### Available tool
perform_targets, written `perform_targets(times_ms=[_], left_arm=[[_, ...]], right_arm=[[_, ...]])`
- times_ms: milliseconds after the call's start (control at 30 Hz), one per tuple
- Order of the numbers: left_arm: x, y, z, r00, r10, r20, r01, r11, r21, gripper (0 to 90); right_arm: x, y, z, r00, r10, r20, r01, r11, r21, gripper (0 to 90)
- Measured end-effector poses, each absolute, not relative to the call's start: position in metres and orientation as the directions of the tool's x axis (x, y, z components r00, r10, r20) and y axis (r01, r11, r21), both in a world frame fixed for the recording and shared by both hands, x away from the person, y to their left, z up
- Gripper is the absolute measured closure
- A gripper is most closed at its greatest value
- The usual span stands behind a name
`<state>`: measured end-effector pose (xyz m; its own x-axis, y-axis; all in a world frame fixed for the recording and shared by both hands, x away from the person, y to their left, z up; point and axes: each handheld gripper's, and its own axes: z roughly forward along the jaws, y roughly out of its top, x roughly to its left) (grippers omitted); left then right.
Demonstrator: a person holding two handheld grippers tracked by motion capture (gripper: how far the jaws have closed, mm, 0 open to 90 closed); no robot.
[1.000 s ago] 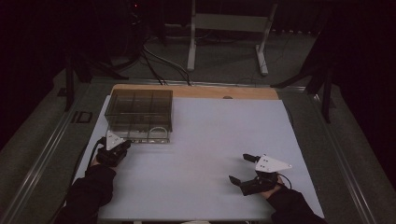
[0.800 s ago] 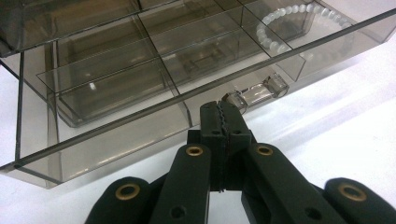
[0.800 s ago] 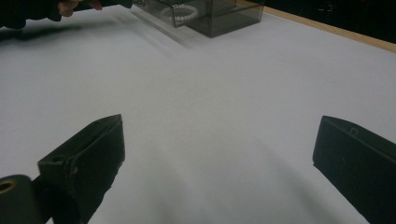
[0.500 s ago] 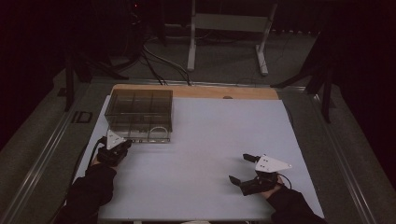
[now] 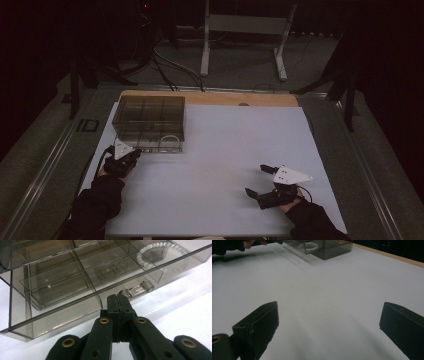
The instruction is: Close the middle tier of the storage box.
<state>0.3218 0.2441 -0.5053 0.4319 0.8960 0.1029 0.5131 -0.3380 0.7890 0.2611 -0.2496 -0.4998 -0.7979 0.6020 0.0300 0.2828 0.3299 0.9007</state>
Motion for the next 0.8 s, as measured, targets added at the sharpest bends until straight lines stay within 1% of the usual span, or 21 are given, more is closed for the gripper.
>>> perform_targets(times_ms=[800], left_arm=[[0.3262,0.2441,-0.5051,0.427,0.899,0.099,0.513,-0.331,0.792,90.0]], right_arm=[[0.2609,-0.2498,-0.4998,-0.798,0.602,0.028,0.281,0.33,0.901,2.2]])
